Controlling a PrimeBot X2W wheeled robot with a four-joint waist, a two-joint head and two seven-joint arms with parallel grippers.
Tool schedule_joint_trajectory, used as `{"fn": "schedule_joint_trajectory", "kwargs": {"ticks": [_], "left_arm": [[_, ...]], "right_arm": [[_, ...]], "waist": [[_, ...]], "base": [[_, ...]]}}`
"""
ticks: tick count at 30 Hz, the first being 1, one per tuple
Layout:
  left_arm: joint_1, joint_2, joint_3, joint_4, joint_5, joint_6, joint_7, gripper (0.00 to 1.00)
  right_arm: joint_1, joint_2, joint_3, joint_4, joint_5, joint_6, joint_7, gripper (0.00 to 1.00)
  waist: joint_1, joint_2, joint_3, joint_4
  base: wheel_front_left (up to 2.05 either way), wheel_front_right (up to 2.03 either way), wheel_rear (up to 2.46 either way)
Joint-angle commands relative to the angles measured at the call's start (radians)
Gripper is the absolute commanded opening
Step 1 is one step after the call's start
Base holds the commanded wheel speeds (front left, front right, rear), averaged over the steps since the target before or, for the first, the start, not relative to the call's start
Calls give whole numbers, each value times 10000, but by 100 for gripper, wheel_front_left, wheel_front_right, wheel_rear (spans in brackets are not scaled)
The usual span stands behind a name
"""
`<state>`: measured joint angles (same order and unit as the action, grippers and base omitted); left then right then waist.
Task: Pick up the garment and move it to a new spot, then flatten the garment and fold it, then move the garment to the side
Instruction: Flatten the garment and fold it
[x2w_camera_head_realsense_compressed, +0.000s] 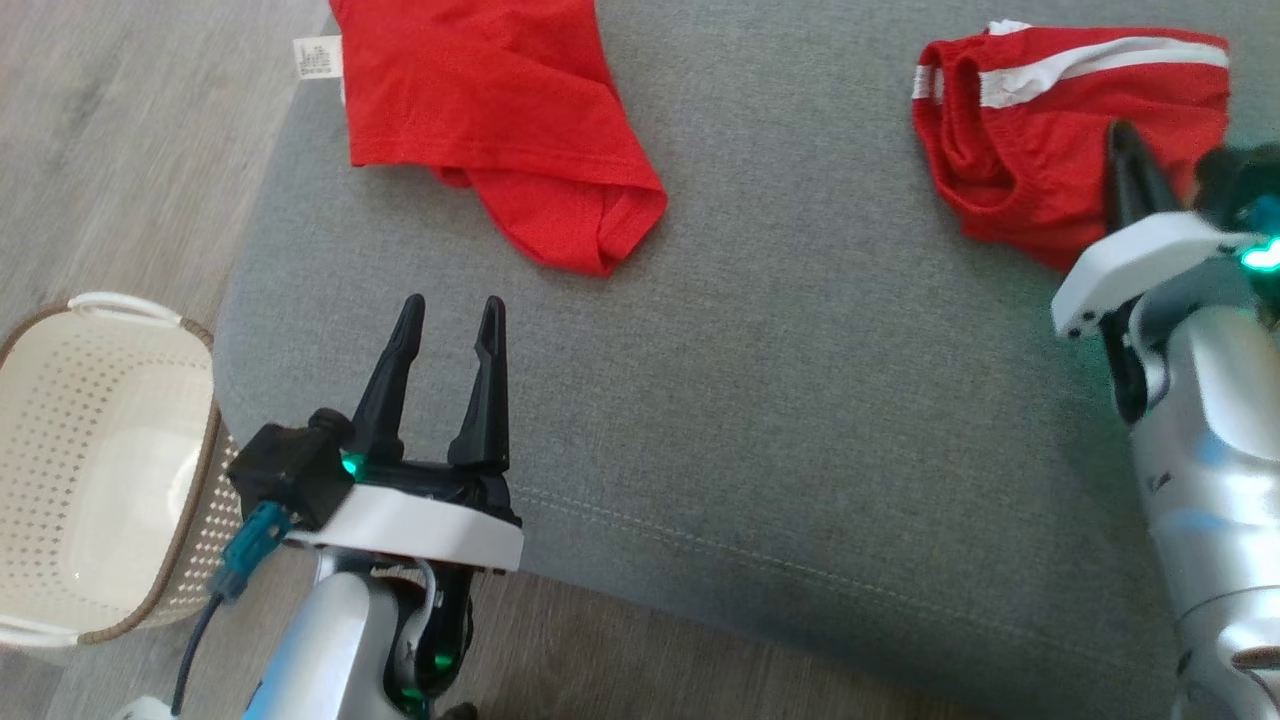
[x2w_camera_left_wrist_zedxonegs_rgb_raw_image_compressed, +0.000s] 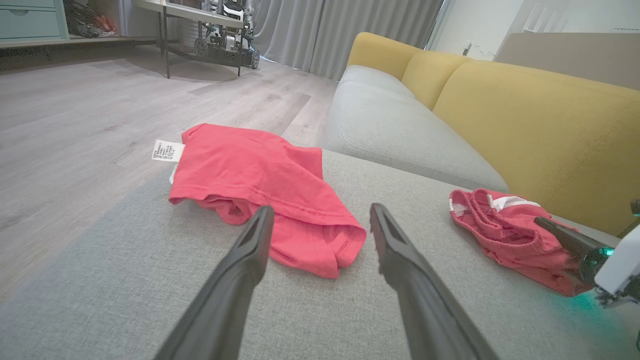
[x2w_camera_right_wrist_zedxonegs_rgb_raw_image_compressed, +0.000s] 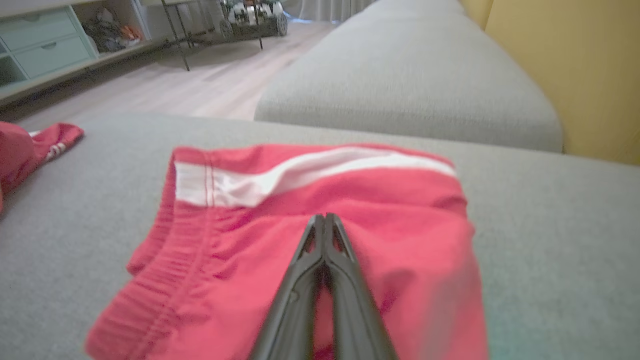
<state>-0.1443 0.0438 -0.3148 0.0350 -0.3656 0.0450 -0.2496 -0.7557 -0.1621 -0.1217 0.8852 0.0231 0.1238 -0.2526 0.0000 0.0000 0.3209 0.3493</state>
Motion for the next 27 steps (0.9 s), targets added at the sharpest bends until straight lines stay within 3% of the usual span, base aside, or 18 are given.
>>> {"fn": "schedule_joint_trajectory", "kwargs": {"ticks": [1, 6, 11, 20, 27], "left_arm": [[-282, 64, 251, -296, -95, 75, -122, 100], [-280, 64, 271, -271, -107, 133, -122, 100], [-325, 64, 275, -233, -71, 131, -122, 100], [-220, 64, 522, -199, 85, 64, -122, 100], [104, 64, 863, -150, 201, 43, -122, 100]], "right_arm": [[-169, 84, 180, 68, -59, 69, -62, 0], [-275, 308, 526, 1289, -22, 69, -42, 0], [-413, 441, 630, 1455, 195, 69, -82, 0], [215, 629, 958, -605, 792, 69, -89, 0], [1973, 595, 1089, -3406, 898, 69, -90, 0]], "waist": [[0, 0, 19, 38], [0, 0, 9, -26], [0, 0, -104, -281], [0, 0, -812, -863], [0, 0, -1645, -1435]], "base": [[0, 0, 0], [0, 0, 0], [0, 0, 0], [0, 0, 0], [0, 0, 0]]}}
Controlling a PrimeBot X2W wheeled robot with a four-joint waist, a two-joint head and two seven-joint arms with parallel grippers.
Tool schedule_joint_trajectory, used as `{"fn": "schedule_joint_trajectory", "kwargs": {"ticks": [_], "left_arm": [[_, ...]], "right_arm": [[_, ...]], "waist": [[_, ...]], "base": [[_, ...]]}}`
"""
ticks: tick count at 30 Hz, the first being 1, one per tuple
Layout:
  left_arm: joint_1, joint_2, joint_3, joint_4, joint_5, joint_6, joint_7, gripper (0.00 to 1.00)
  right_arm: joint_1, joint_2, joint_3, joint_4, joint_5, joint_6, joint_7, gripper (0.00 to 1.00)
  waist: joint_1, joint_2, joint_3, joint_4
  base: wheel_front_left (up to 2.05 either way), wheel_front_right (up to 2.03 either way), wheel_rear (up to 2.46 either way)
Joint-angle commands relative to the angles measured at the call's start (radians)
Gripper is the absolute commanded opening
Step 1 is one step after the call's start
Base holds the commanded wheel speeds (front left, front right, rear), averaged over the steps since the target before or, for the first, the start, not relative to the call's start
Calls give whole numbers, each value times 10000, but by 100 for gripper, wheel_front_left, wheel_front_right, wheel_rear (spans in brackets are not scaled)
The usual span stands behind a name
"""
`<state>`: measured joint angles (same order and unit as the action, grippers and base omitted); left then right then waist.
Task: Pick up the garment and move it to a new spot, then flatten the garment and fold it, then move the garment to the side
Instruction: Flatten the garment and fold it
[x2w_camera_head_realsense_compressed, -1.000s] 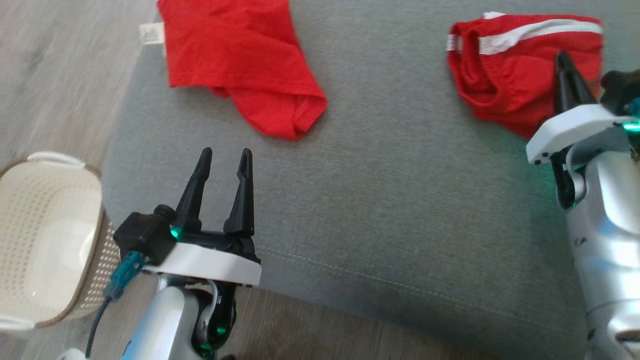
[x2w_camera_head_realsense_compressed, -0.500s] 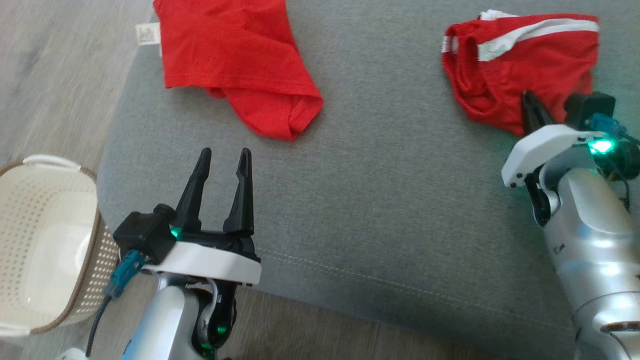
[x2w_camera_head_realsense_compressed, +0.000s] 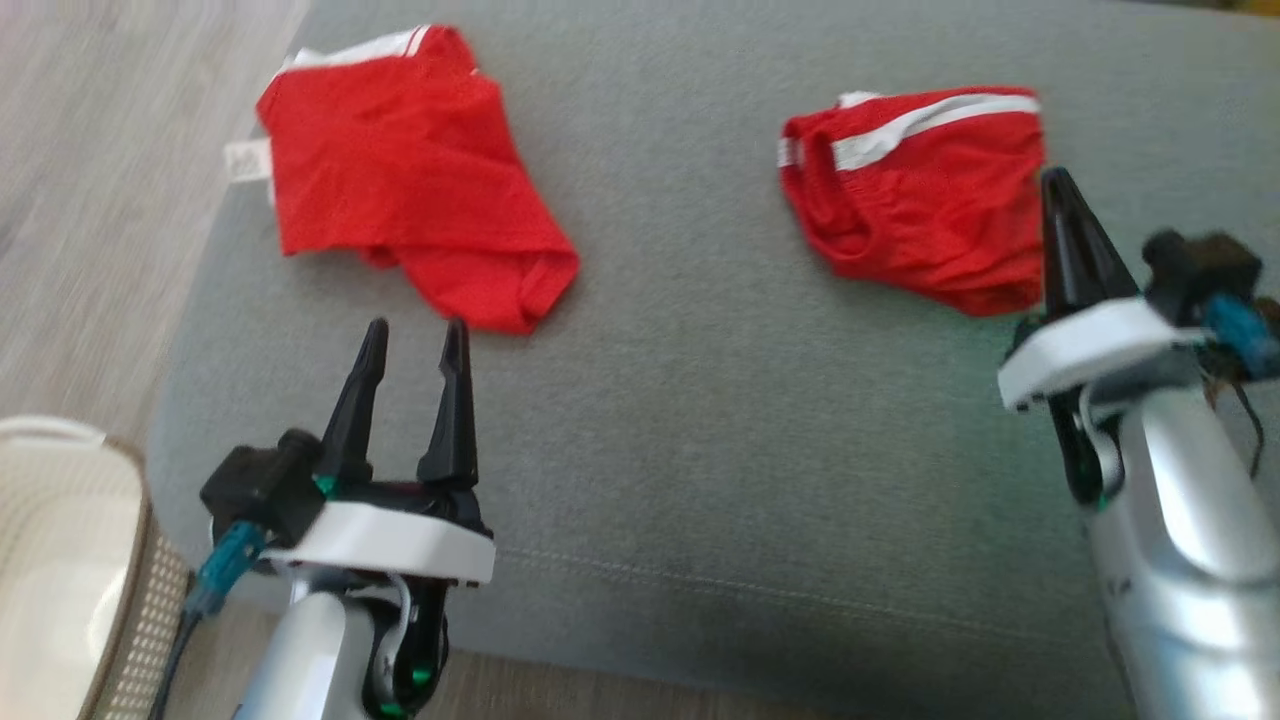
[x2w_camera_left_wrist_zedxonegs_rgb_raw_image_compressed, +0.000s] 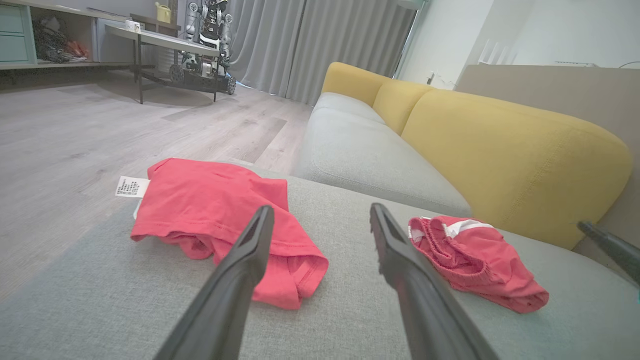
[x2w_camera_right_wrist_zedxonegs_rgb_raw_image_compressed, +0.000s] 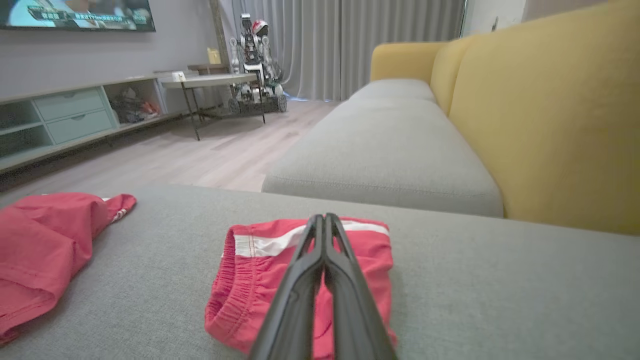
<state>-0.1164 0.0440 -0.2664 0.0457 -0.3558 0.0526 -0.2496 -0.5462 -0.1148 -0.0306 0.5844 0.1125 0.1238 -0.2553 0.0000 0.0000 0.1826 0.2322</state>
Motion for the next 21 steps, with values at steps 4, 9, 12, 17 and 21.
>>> {"fn": "schedule_joint_trajectory", "kwargs": {"ticks": [4, 9, 12, 17, 21], "left_arm": [[-42, 62, 545, -238, 119, -22, -122, 100], [180, 62, 607, -115, 88, -92, -122, 100], [346, 62, 714, -1, 10, -54, -122, 100], [651, 62, 737, 126, 315, -157, -122, 100], [882, 62, 792, 159, 369, -166, -122, 100]], "right_arm": [[1025, 225, -23, -2049, -147, 69, -63, 0], [2199, 455, -122, -3589, -164, 69, -64, 0], [2838, 509, -14, -4189, -421, 69, -64, 0], [3673, 597, 64, -4682, -618, 69, -64, 0], [4051, 635, -177, -4868, -673, 69, -64, 96]], "waist": [[0, 0, -534, -515], [0, 0, -714, -736], [0, 0, -829, -797], [0, 0, -989, -838], [0, 0, -1107, -848]], "base": [[0, 0, 0], [0, 0, 0], [0, 0, 0], [0, 0, 0], [0, 0, 0]]}}
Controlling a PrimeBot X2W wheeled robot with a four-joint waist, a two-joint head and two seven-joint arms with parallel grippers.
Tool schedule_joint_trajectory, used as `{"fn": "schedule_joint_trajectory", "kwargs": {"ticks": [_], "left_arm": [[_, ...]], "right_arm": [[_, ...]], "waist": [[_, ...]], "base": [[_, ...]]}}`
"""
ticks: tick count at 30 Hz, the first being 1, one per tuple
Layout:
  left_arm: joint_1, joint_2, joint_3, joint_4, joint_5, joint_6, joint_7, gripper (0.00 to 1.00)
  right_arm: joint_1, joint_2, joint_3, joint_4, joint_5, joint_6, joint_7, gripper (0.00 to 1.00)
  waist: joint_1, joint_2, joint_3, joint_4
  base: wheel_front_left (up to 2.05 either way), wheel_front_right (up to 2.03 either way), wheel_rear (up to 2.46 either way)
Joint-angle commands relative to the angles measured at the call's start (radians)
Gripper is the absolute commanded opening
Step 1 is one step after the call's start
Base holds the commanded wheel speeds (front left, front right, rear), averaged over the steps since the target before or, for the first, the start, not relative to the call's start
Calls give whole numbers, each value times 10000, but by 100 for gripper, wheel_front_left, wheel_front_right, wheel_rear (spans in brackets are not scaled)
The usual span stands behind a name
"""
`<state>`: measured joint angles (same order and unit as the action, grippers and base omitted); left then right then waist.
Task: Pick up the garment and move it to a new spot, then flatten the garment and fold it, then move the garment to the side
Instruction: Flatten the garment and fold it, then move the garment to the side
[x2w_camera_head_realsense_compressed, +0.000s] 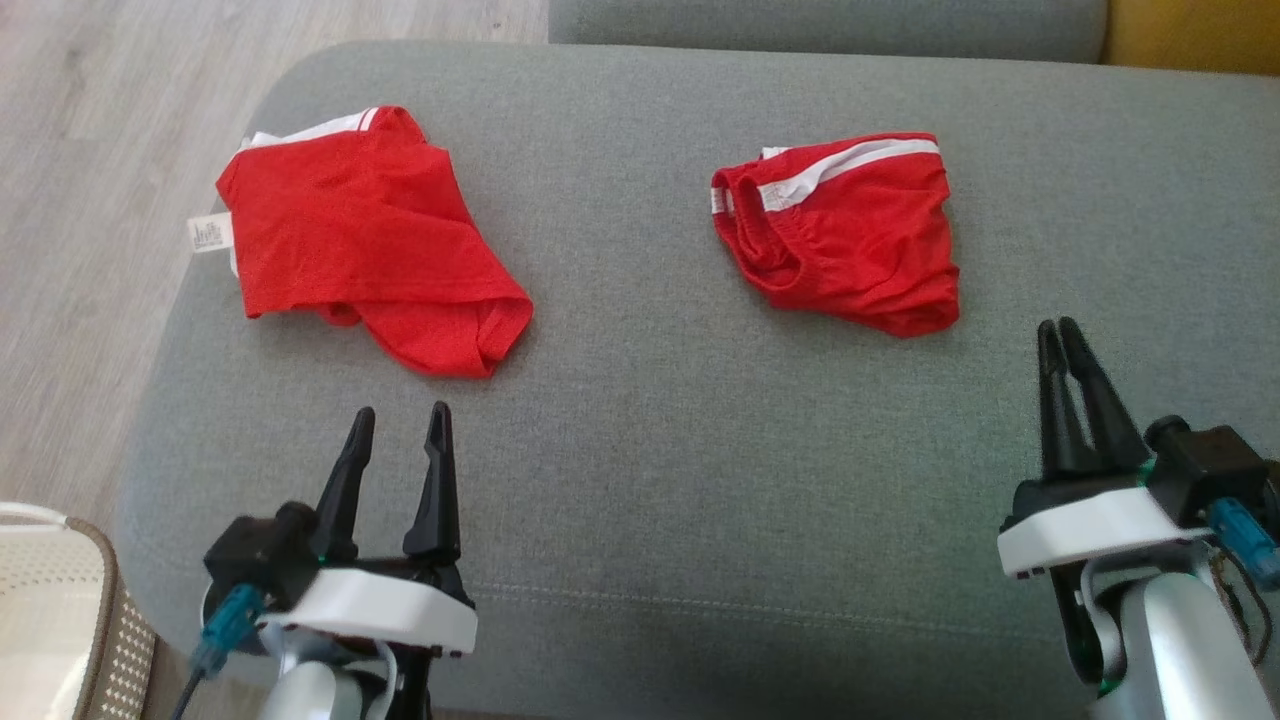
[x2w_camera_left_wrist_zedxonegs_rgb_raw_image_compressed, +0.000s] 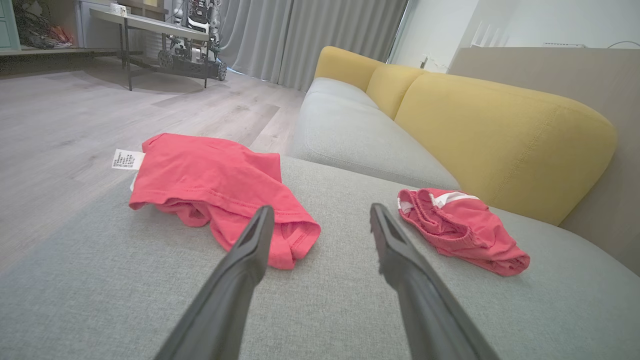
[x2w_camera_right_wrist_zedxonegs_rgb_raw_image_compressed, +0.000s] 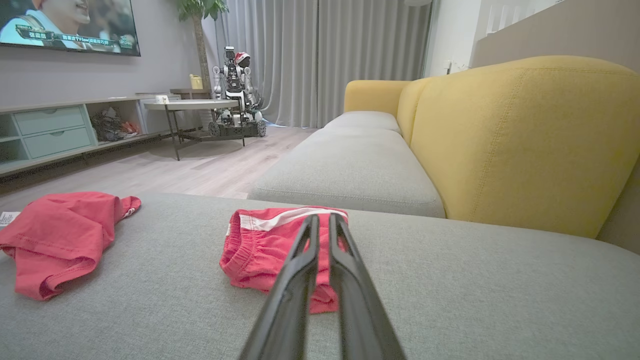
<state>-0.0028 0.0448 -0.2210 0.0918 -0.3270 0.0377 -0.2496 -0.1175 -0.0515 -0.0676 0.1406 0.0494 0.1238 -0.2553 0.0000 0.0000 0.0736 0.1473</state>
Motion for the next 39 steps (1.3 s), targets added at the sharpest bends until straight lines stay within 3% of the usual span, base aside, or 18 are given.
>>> {"fn": "schedule_joint_trajectory", "kwargs": {"ticks": [1, 26, 32, 37, 39], "left_arm": [[-218, 54, 341, -297, 98, -11, -122, 100], [-245, 54, 227, -595, 231, -13, -122, 100], [-697, 54, 5, -679, 173, -72, -122, 100], [-1211, 54, -224, -769, 88, -129, -122, 100], [-1391, 54, -297, -773, 67, -149, -122, 100]], "right_arm": [[-173, 5, 199, -453, 30, 69, -64, 100], [-241, 12, 151, -364, 553, 69, -64, 100], [-1687, 12, -306, 1277, 1799, 69, -31, 100], [-3805, 12, -1096, 3039, 3136, 69, 971, 100], [-4561, -41, -1270, 3617, 3174, 69, 1301, 100]], "waist": [[0, 0, -41, 1], [0, 0, 227, 175], [0, 0, 1126, 367], [0, 0, 2107, 616], [0, 0, 2403, 708]], "base": [[0, 0, 0], [0, 0, 0], [0, 0, 0], [0, 0, 0], [0, 0, 0]]}}
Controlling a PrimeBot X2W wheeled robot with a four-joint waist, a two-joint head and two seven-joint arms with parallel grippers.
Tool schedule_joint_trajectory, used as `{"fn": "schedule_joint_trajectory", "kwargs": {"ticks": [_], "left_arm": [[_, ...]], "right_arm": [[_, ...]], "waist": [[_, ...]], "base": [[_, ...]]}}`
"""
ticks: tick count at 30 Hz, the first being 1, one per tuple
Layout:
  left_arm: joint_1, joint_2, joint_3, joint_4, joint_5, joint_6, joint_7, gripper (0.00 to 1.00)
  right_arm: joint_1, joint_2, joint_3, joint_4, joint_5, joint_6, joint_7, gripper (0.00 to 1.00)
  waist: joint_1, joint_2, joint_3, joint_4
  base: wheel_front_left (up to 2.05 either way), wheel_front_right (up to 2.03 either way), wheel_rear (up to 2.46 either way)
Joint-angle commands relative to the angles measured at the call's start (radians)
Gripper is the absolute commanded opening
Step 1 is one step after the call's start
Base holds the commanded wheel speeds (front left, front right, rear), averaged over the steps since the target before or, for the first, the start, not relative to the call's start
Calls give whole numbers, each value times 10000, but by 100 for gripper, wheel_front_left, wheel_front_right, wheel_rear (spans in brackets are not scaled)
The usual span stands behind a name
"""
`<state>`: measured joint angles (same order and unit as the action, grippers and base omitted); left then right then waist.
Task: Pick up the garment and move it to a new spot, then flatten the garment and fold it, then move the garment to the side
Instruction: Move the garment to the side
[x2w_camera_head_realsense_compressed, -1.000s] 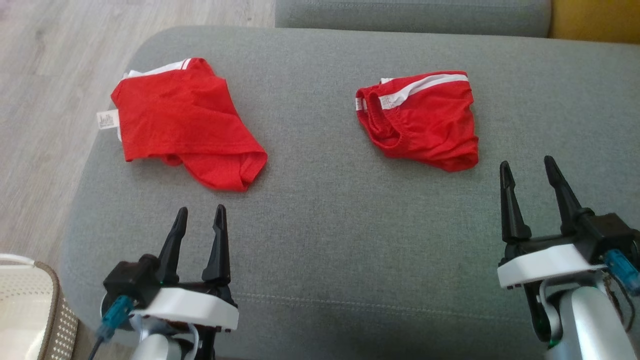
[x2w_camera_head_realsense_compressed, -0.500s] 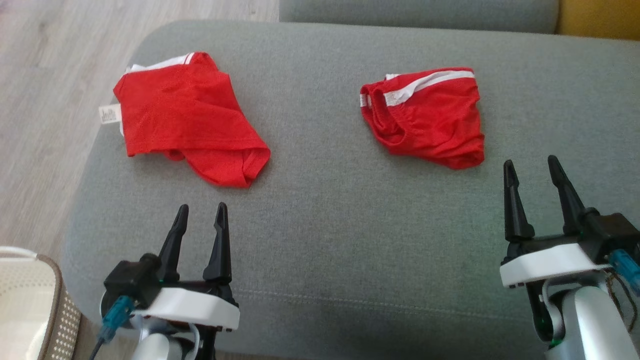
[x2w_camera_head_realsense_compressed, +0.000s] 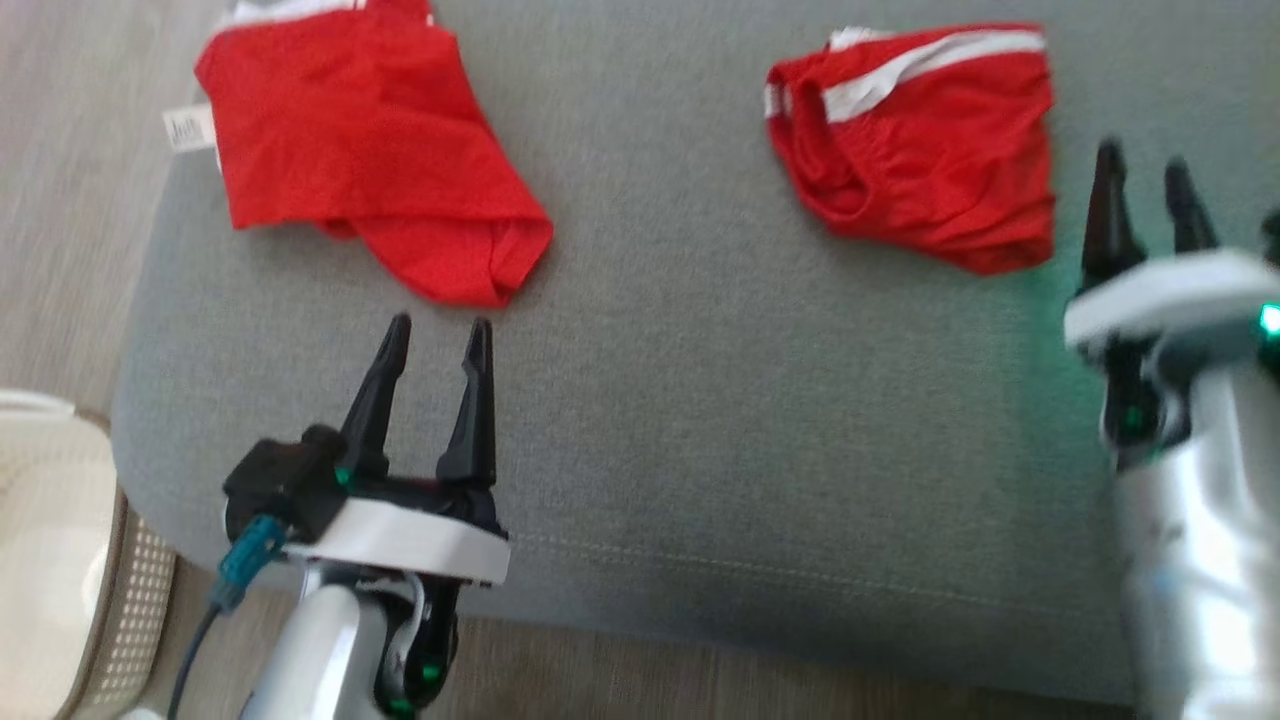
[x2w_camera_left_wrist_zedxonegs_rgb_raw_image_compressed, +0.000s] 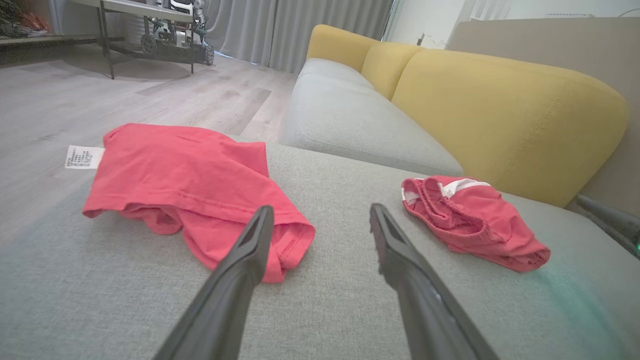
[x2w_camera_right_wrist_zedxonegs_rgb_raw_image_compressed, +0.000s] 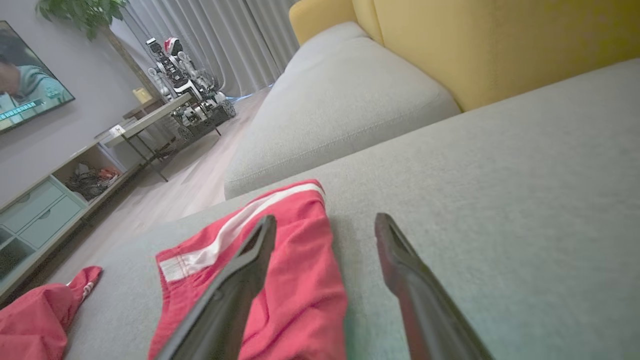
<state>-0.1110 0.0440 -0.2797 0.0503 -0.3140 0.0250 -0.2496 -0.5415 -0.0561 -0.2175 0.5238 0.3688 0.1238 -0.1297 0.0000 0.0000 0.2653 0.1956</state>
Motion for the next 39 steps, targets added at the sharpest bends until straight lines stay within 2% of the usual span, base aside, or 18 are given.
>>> {"fn": "schedule_joint_trajectory", "kwargs": {"ticks": [1, 7, 14, 15, 16, 27, 33, 39], "left_arm": [[-393, 62, 254, -355, -78, -24, -122, 100], [-816, 62, 90, -362, -181, -43, -122, 100], [-1020, 62, -11, -376, -277, 27, -122, 100], [-1036, 62, -22, -376, -284, 32, -122, 100], [-1051, 62, -35, -375, -290, 36, -122, 100], [-1209, 62, -83, -339, -236, 18, -122, 100], [-1451, 62, -155, -478, -20, -136, -122, 100], [-1910, 62, -288, -728, 153, -275, -122, 100]], "right_arm": [[-667, -4, 150, 71, 103, 69, 209, 100], [-2104, -474, 351, 1594, 241, 69, 962, 100], [-2910, -794, 1189, 2721, 71, 69, 1180, 100], [-2988, -837, 1352, 2810, 53, 69, 1169, 80], [-3057, -893, 1514, 2874, 15, 69, 1113, 0], [-3622, -1830, 3409, 3207, -1212, 69, -44, 0], [-4237, -2926, 4835, 3174, -1932, 69, -329, 0], [-5015, -4296, 5208, 3094, -1574, 69, -328, 0]], "waist": [[0, 0, 613, 274], [0, 0, 1141, 551], [0, 0, 1419, 681], [0, 0, 1451, 685], [0, 0, 1481, 686], [0, 0, 1535, 239], [0, 0, 1683, -364], [0, 0, 2126, -984]], "base": [[0, 0, 0], [0, 0, 0], [0, 0, 0], [0, 0, 0], [0, 0, 0], [0, 0, 0], [0, 0, 0], [0, 0, 0]]}}
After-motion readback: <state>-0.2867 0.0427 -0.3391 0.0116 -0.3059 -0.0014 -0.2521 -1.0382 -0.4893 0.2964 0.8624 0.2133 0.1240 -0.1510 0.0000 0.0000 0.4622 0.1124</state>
